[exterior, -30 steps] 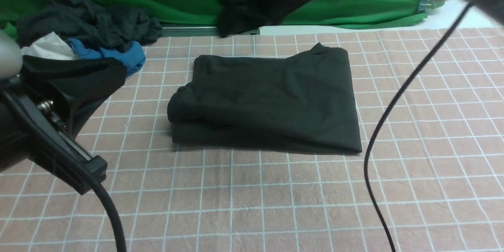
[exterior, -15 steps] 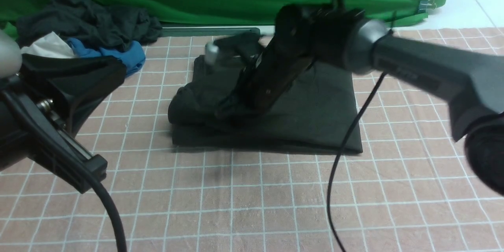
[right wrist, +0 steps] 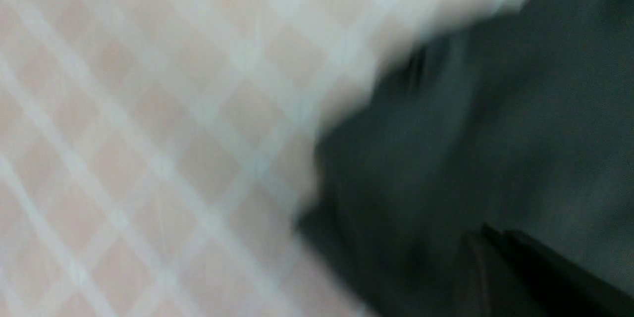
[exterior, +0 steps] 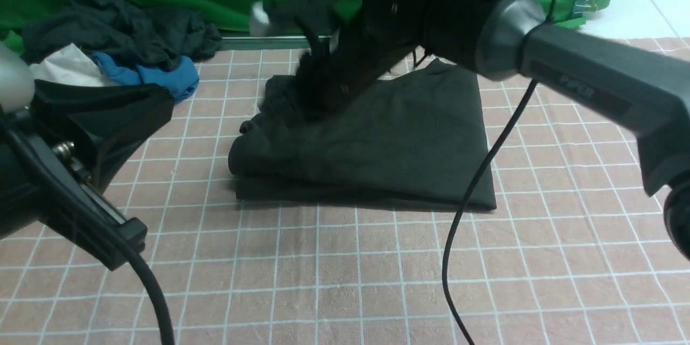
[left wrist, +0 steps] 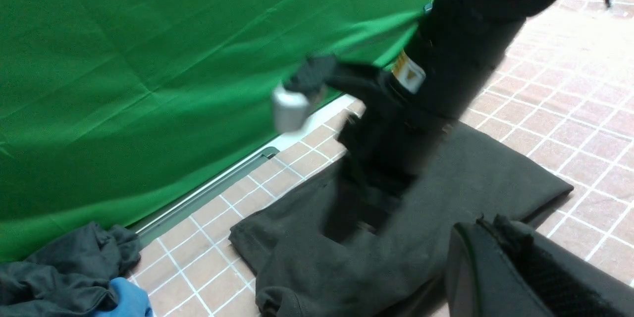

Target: Fold a long-sleeved shirt over a pink coffee tablecloth.

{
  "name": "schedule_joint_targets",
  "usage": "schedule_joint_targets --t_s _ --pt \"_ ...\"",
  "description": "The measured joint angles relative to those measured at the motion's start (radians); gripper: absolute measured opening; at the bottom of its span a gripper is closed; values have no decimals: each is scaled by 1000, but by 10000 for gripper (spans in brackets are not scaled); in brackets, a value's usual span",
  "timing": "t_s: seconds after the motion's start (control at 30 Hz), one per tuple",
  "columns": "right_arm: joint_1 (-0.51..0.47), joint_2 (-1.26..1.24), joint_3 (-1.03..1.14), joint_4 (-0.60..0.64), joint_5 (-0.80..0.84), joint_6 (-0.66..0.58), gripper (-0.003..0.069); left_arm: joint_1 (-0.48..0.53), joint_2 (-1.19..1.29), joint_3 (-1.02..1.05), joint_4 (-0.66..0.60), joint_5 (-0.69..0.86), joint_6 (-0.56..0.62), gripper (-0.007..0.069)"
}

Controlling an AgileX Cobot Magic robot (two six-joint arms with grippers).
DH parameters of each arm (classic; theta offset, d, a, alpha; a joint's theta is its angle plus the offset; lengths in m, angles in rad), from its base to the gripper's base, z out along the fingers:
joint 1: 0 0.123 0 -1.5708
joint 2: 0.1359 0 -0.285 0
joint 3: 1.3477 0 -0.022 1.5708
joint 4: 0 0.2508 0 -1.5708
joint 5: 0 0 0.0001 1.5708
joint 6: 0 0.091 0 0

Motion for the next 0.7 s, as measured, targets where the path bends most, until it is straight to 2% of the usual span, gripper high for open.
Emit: schedule_joint_targets --t_s 0.13,0.27,0.47,0.6,0.67,0.7 --pt "23 72 -1 66 -74 -4 27 0 0 0 0 0 0 17" --pt "56 156 1 81 -4 -6 28 0 0 0 0 0 0 17" --pt "65 154 -1 83 72 -14 30 0 0 0 -1 6 0 17" --pt "41 50 -14 30 113 -26 36 0 -1 0 -1 26 0 17" --pt "26 0 -16 -25 150 -17 38 0 -6 0 -1 27 0 17" --pt "6 -51 -17 -106 187 11 39 0 -16 0 -1 30 0 17"
